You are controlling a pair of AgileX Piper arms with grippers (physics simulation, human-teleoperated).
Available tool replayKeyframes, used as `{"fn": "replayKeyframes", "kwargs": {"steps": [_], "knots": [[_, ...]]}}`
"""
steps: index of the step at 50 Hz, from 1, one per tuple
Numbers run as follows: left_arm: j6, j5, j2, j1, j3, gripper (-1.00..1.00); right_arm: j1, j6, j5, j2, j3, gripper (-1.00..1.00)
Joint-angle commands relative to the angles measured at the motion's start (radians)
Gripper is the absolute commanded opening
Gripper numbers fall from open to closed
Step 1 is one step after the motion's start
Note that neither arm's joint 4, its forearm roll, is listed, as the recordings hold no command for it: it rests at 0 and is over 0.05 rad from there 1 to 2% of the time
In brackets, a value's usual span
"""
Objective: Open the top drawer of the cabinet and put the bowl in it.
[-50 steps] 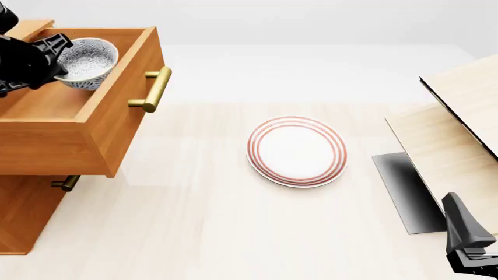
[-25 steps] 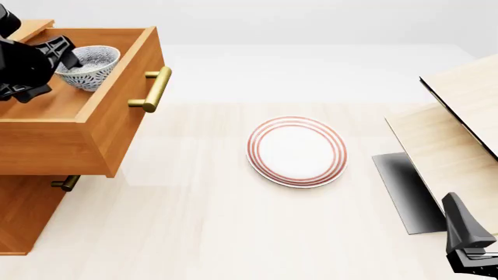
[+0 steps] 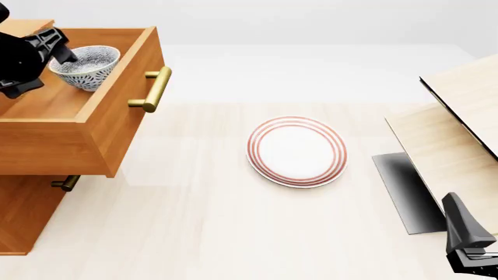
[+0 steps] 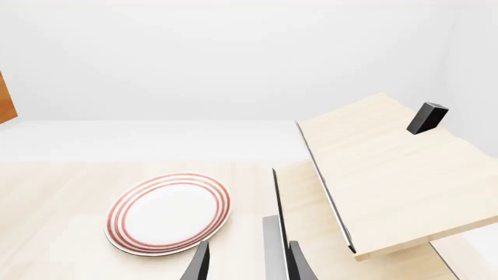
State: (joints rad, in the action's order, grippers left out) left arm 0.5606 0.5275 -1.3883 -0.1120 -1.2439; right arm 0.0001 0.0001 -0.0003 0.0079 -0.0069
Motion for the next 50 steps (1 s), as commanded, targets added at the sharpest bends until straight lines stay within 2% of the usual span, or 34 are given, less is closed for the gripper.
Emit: {"fn": "replayKeyframes", "kwargs": {"steps": [1, 50], "knots": [[-0.011, 0.036, 0.046, 0.007, -0.002, 1.00, 0.000, 0.000, -0.001, -0.001, 0.002, 1.00], [-0.053, 0.220, 0.276, 0.055, -0.026, 1.00, 0.000, 0.000, -0.001, -0.001, 0.002, 1.00]]}}
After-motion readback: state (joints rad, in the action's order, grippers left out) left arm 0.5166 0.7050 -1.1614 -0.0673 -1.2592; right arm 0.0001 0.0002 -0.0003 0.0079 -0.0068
